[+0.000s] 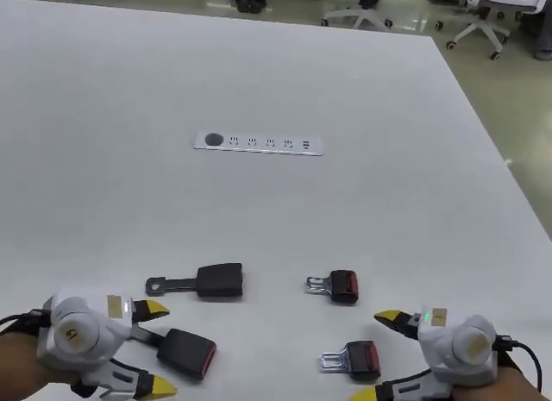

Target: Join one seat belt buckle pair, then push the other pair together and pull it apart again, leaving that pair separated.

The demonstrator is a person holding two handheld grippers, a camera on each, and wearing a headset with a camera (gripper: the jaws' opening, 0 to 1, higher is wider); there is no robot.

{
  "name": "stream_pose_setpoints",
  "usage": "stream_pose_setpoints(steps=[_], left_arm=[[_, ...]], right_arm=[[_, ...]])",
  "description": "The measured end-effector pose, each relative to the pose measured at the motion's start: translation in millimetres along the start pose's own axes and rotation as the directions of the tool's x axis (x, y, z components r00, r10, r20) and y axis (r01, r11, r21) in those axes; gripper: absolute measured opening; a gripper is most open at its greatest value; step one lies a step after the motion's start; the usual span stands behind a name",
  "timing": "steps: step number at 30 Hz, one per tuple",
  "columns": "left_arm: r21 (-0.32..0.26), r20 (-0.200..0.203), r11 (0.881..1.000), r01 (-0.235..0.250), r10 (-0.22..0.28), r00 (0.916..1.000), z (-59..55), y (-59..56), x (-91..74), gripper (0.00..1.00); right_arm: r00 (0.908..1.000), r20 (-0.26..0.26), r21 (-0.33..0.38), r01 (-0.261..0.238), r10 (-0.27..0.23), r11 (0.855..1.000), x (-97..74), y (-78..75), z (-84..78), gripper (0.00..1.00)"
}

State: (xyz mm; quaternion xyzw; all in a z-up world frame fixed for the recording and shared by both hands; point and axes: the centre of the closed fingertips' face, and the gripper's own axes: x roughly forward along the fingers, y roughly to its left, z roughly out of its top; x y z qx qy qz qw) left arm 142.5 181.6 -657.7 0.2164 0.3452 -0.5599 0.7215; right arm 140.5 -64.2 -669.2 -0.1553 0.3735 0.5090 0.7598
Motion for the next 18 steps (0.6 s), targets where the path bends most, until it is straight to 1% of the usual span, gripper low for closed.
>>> stream_pose_setpoints(steps=[2,3,5,6,7,8,10,11,12,13,14,15,16,17,18], left_arm=[[0.033,-0.016,0.999,0.014,-0.013,0.9998,-3.3,3.4,3.4,0.66],[0.038,-0.020,0.999,0.020,-0.019,0.9996,-4.0,3.5,4.2,0.64],[0.068,-0.037,0.997,0.048,-0.045,0.9983,-5.9,3.1,7.2,0.61],[0.101,-0.052,0.993,0.060,-0.054,0.9972,-7.9,4.2,9.0,0.60],[0.098,-0.056,0.993,0.062,-0.056,0.9968,-9.4,4.9,10.9,0.59],[0.099,-0.065,0.992,0.074,-0.068,0.9956,-11.7,5.5,13.1,0.58],[0.123,-0.077,0.990,0.074,-0.065,0.9949,-14.3,8.9,16.2,0.56],[0.133,-0.078,0.988,0.076,-0.066,0.9948,-14.5,9.5,17.0,0.54],[0.139,-0.082,0.987,0.085,-0.074,0.9938,-15.7,9.4,18.2,0.51],[0.152,-0.094,0.984,0.093,-0.079,0.9924,-17.7,9.3,18.9,0.48],[0.192,-0.118,0.976,0.099,-0.078,0.9899,-21.6,10.5,19.2,0.46],[0.196,-0.122,0.976,0.100,-0.077,0.9896,-22.8,10.2,20.1,0.43],[0.195,-0.123,0.976,0.099,-0.076,0.9895,-23.9,10.7,20.6,0.42],[0.195,-0.122,0.976,0.098,-0.075,0.9897,-25.5,12.7,20.5,0.41],[0.195,-0.116,0.976,0.096,-0.074,0.9904,-24.7,13.0,20.4,0.40]], right_arm=[[0.9995,-0.027,-0.018,-0.018,0.017,1.000,1.7,-0.1,-3.8,0.83],[0.9994,-0.028,-0.019,-0.023,0.022,1.000,2.3,-0.2,-3.7,0.81],[0.9986,-0.035,-0.028,-0.041,0.040,0.999,3.3,-0.1,-3.5,0.78],[0.9980,-0.042,-0.035,-0.049,0.047,0.998,4.0,-0.6,-4.2,0.77],[0.9975,-0.048,-0.040,-0.054,0.052,0.998,4.7,-0.9,-4.8,0.77],[0.9969,-0.055,-0.044,-0.059,0.057,0.997,5.3,-0.8,-4.9,0.76],[0.9938,-0.075,-0.051,-0.086,0.082,0.995,6.5,1.6,-7.6,0.73],[0.9913,-0.092,-0.073,-0.102,0.095,0.992,7.1,2.5,-10.3,0.71],[0.9904,-0.099,-0.085,-0.104,0.096,0.991,7.1,2.6,-11.0,0.69],[0.9867,-0.123,-0.107,-0.119,0.106,0.987,7.3,4.6,-12.7,0.66],[0.9838,-0.139,-0.120,-0.130,0.113,0.984,8.0,6.1,-13.7,0.64],[0.9825,-0.146,-0.129,-0.135,0.116,0.982,8.4,6.5,-14.0,0.64],[0.9839,-0.138,-0.129,-0.131,0.113,0.983,8.9,5.4,-13.5,0.63],[0.9837,-0.136,-0.131,-0.135,0.117,0.982,9.5,4.5,-12.5,0.62],[0.9834,-0.138,-0.127,-0.136,0.118,0.983,9.0,2.7,-11.6,0.61]])
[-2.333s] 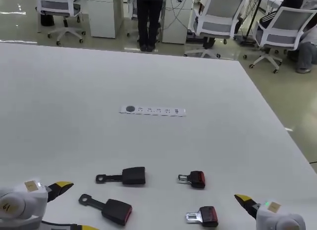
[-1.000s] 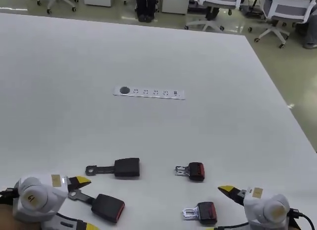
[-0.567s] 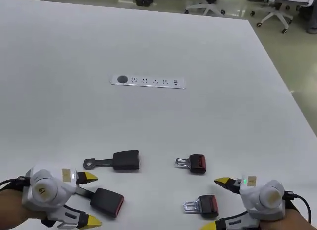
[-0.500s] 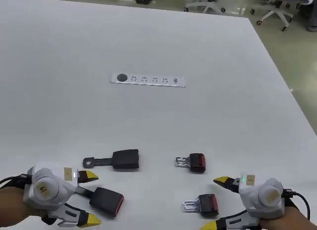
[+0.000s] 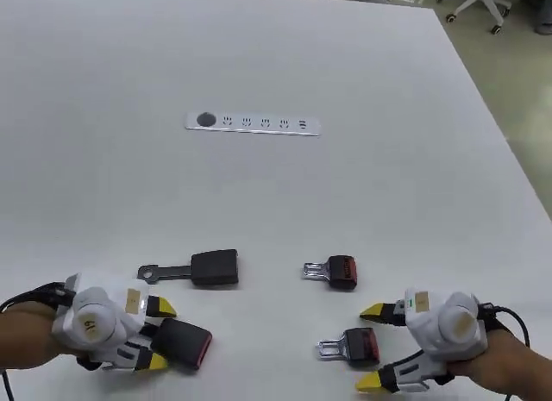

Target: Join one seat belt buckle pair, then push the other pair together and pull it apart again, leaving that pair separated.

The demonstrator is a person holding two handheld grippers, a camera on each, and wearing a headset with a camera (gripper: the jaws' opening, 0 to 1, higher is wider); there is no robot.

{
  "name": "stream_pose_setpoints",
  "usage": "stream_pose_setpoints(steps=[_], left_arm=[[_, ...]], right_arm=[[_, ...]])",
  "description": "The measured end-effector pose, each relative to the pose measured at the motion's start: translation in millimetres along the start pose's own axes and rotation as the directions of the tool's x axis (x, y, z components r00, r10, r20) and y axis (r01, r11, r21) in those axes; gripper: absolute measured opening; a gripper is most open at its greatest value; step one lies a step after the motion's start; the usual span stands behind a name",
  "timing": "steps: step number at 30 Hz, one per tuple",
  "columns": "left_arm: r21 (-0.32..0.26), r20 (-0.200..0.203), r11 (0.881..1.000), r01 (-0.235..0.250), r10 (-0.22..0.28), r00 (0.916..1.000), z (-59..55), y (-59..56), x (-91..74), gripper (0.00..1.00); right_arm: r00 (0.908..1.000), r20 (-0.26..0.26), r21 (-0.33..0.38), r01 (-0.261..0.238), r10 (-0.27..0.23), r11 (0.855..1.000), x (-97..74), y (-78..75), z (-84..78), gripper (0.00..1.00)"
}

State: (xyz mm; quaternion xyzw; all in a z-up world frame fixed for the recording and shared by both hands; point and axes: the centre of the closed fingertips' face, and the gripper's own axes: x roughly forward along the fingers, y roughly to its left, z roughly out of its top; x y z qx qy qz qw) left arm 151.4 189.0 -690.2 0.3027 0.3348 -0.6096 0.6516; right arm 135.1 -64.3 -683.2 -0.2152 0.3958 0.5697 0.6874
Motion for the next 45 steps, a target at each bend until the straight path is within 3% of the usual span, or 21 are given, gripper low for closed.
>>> stream_pose_setpoints(steps=[6,11,16,23,33,45], left_arm=[[0.019,-0.002,1.000,0.012,-0.012,0.9999,1.3,-2.6,1.0,0.38],[-0.015,-0.002,1.000,-0.004,0.004,1.0000,3.1,-1.1,2.1,0.37],[-0.074,0.018,0.996,-0.044,0.046,0.9988,3.4,1.4,2.8,0.35],[-0.139,0.002,0.986,-0.093,0.095,0.9955,4.1,2.3,4.6,0.34],[-0.146,-0.016,0.984,-0.102,0.101,0.9948,5.2,1.3,4.9,0.34],[-0.155,-0.029,0.982,-0.104,0.101,0.9945,4.9,1.4,4.7,0.34]], right_arm=[[0.9992,-0.040,-0.052,-0.008,0.006,0.999,-0.1,0.0,-0.5,0.50],[0.9980,-0.063,-0.080,0.002,-0.007,0.997,-0.2,0.9,-0.6,0.36],[0.9976,-0.064,-0.056,0.021,-0.025,0.998,-0.3,-1.2,-1.0,0.35],[0.9960,-0.083,-0.019,0.030,-0.032,0.999,1.1,-6.7,-5.1,0.34],[0.9938,-0.106,-0.027,0.031,-0.034,0.999,4.1,-10.1,-8.9,0.34],[0.9952,-0.093,-0.046,0.025,-0.029,0.999,19.5,-8.0,6.3,0.34]])
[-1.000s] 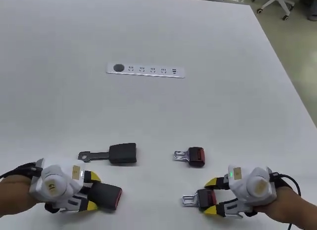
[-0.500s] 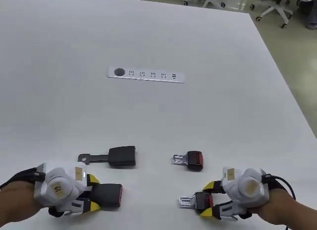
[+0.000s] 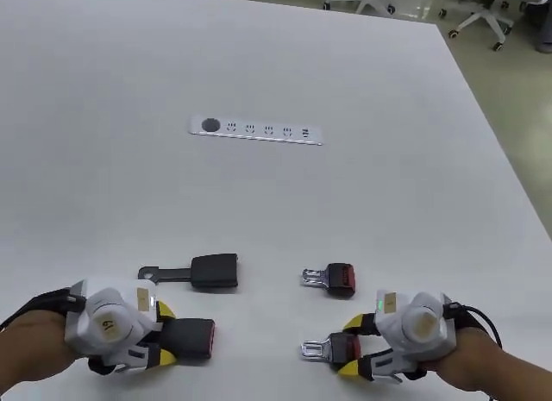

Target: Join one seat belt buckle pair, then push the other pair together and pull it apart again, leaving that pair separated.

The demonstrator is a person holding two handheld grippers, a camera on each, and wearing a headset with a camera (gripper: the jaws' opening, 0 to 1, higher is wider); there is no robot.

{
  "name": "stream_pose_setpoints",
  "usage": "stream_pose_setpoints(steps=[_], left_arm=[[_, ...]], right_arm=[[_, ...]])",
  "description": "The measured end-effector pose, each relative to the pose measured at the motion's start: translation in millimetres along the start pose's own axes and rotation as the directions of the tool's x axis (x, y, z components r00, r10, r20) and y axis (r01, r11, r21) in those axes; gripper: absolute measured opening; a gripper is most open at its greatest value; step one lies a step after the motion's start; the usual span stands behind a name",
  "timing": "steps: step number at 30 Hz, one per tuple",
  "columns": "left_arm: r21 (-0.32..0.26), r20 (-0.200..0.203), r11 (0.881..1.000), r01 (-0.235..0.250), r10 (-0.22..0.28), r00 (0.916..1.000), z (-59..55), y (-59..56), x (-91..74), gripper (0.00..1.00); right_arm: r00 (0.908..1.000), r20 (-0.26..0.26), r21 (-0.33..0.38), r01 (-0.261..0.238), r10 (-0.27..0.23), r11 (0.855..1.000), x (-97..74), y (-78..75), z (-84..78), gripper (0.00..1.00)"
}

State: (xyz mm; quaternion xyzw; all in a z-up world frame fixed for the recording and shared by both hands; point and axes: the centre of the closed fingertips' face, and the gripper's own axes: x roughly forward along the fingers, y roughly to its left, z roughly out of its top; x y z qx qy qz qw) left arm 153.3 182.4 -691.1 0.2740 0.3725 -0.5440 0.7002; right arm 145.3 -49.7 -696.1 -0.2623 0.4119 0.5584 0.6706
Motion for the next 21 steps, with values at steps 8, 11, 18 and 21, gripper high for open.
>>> stream_pose_setpoints(steps=[8,11,18,21], left_arm=[[-0.001,-0.012,1.000,0.000,0.000,0.9999,0.2,-0.1,0.0,0.34],[-0.007,-0.012,1.000,0.000,0.000,0.9999,0.3,-0.2,-0.1,0.34],[-0.009,-0.013,1.000,0.000,0.000,0.9999,-0.8,0.4,0.8,0.34],[-0.010,-0.012,1.000,0.000,0.000,0.9999,-1.2,0.7,1.1,0.34]], right_arm=[[0.9998,0.018,-0.015,-0.010,0.010,1.000,7.1,3.8,17.6,0.34],[0.9996,0.024,-0.022,-0.017,0.017,1.000,9.5,2.3,21.9,0.34],[0.9986,0.041,-0.039,-0.031,0.032,0.999,15.2,4.7,34.8,0.34],[0.9984,0.047,-0.042,-0.030,0.032,0.999,18.6,4.4,40.7,0.34]])
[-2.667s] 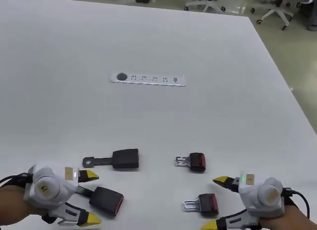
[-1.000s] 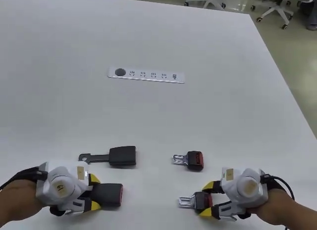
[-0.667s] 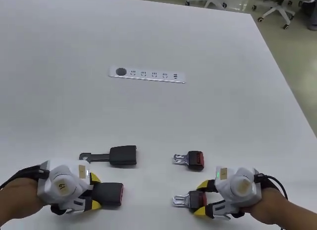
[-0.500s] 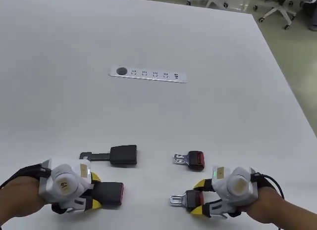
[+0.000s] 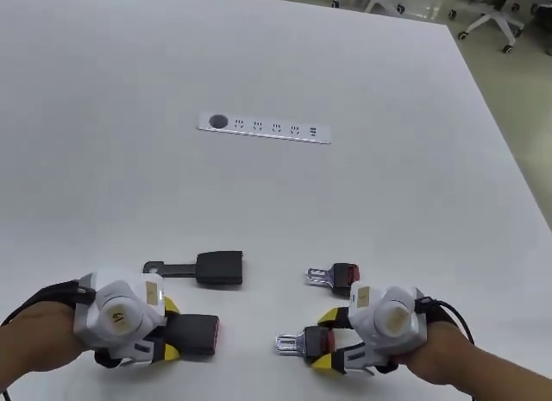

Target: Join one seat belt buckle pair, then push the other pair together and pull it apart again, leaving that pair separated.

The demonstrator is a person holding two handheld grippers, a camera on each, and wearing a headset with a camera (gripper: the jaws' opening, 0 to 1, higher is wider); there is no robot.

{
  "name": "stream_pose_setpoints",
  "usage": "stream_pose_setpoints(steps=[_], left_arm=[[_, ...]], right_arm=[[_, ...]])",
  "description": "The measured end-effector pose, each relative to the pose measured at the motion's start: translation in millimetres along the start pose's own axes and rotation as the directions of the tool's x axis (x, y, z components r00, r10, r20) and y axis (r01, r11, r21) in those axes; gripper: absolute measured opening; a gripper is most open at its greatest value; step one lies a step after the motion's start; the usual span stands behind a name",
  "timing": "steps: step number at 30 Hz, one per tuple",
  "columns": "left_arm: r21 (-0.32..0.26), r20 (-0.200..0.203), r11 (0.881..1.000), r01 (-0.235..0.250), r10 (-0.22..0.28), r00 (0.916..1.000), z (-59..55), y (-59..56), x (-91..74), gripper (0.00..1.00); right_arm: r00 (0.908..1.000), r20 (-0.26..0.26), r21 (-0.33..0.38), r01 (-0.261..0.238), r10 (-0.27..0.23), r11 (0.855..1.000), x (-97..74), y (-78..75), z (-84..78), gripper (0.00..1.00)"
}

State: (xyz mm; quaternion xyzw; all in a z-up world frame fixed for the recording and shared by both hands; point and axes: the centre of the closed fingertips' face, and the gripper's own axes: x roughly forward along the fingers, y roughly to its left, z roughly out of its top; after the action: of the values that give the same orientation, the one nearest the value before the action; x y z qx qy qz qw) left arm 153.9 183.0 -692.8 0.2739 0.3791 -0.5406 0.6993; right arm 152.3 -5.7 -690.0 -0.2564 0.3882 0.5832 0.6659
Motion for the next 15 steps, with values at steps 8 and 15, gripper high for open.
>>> stream_pose_setpoints(steps=[8,15], left_arm=[[0.003,-0.005,1.000,0.002,-0.002,1.0000,-0.3,0.1,0.3,0.34],[0.006,-0.007,1.000,0.003,-0.003,1.0000,0.6,-0.1,0.0,0.34]], right_arm=[[0.9996,0.026,-0.010,-0.007,0.007,1.000,8.4,-1.4,17.4,0.34],[0.9987,0.049,-0.017,-0.011,0.012,1.000,17.6,0.8,30.5,0.34]])
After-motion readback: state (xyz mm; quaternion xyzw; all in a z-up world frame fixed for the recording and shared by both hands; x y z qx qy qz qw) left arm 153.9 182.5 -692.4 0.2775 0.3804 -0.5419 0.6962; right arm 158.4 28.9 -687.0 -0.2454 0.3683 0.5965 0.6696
